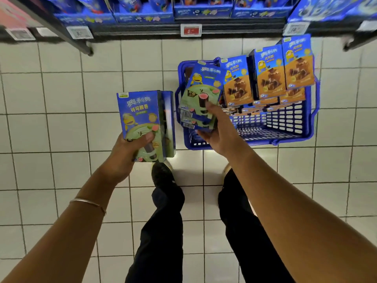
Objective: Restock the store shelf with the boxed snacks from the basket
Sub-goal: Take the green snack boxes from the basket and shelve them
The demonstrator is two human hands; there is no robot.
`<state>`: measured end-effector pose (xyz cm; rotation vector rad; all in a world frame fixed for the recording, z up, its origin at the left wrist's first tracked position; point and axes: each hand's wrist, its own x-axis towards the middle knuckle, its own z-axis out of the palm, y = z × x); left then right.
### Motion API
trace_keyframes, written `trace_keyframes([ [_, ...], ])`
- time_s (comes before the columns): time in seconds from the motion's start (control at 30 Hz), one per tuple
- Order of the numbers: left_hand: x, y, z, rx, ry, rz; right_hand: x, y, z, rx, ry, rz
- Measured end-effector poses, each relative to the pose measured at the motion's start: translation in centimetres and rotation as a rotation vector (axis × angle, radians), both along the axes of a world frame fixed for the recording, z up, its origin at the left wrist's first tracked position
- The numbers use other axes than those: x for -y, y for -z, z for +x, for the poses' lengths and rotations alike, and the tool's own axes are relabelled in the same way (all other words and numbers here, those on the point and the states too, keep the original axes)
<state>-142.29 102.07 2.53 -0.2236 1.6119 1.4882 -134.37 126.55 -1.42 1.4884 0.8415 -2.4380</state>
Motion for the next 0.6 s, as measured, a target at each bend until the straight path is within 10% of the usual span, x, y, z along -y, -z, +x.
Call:
trace_keyframes([
  [0.6,-12.3,-45.3,-3.8,-0.189,-0.147,0.368,-7.2,-52.0,-0.2,-0.689,-0.196,0.946],
])
